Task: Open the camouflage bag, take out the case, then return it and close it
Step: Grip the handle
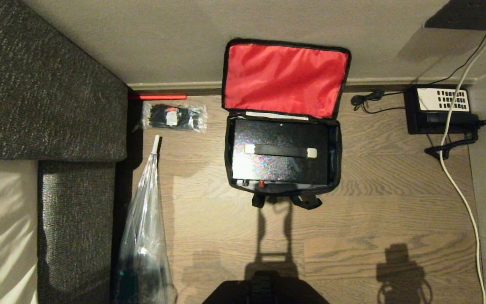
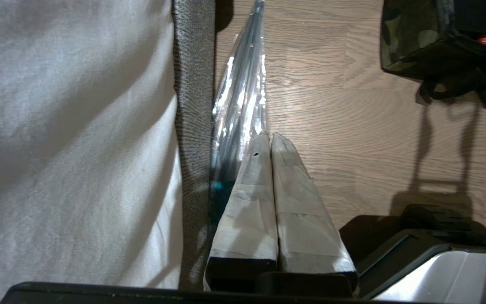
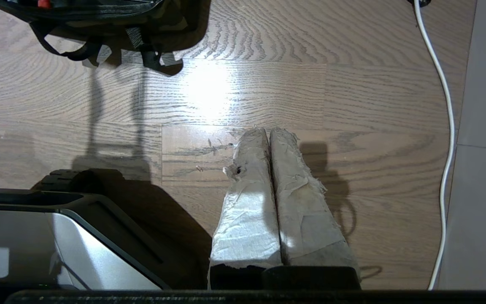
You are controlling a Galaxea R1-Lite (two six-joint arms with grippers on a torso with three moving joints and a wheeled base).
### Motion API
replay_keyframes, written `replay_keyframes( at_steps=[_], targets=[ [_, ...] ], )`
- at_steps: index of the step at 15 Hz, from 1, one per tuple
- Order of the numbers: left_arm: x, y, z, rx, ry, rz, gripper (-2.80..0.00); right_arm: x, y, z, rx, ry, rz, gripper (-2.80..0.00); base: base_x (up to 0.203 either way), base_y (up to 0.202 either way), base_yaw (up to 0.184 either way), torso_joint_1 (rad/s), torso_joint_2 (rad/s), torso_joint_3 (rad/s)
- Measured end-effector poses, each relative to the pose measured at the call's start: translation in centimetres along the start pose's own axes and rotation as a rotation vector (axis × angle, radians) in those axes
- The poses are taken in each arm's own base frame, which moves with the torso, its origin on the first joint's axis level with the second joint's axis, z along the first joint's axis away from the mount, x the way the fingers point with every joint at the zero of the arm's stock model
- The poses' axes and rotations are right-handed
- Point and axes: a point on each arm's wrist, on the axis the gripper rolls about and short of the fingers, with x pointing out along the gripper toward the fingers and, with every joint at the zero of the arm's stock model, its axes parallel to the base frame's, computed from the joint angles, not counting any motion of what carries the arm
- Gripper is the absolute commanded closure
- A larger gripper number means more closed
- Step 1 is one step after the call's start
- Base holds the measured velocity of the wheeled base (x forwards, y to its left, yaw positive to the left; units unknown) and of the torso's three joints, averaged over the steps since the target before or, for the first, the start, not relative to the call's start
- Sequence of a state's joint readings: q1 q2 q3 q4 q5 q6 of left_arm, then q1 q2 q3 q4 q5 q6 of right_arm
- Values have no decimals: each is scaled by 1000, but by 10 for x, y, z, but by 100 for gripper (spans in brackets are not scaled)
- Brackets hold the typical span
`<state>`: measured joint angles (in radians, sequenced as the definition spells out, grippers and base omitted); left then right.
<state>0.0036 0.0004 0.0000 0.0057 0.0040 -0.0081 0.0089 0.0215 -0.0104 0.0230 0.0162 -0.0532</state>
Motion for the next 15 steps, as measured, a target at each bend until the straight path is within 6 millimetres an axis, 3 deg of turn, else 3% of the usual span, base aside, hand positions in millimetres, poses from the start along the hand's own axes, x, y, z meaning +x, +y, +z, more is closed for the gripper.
replay_keyframes(
  at_steps=[15],
  targets=[
    [0, 0, 0, 1, 0, 1, 0, 0, 0, 0, 0, 0, 1, 0, 0, 0, 0, 0, 0, 0]
  ],
)
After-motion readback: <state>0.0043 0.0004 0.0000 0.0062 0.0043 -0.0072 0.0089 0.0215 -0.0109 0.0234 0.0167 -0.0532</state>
